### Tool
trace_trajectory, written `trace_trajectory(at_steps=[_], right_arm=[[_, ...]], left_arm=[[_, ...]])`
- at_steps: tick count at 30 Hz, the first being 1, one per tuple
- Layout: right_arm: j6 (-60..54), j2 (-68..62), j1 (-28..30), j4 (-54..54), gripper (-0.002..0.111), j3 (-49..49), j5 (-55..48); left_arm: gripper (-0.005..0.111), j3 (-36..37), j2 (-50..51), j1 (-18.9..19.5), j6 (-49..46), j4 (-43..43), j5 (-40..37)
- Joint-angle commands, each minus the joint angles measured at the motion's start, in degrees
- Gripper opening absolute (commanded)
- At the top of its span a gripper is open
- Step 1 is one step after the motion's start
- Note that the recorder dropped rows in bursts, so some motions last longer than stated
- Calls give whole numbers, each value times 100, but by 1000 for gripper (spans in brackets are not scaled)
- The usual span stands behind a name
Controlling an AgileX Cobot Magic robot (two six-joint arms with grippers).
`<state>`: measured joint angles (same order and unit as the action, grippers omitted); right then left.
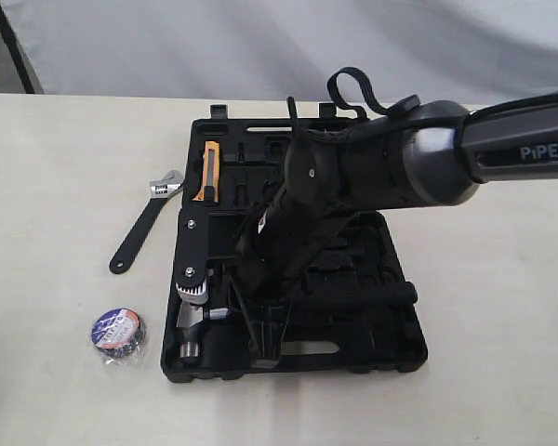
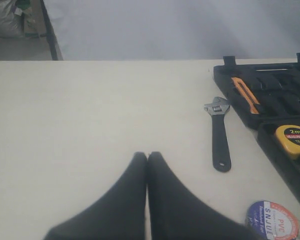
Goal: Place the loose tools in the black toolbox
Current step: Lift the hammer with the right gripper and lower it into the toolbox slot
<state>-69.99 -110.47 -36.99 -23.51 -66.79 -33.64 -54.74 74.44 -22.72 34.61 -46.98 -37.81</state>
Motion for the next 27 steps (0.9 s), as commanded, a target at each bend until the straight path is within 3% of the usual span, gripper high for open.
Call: trace_trajectory(at_steps=[1,6,12,15,19,27], right_arm=[[-32,26,8,-83,17,-43,30],[-32,26,8,-83,43,-57,15],[969,346,8,119,48,-407,15],[1838,582,8,522,38,-713,-112],[2918,706,55,1059,1,-1059,-796],[4524,97,120,1109,0,-1112,-1847]], left_arm=[[1,53,-46,19,59,78,97],[1,53,-46,19,59,78,97],[1,53,-46,19,59,78,97],[1,53,-46,19,59,78,97],[1,53,-46,19,59,78,97],[1,53,-46,19,59,78,97]])
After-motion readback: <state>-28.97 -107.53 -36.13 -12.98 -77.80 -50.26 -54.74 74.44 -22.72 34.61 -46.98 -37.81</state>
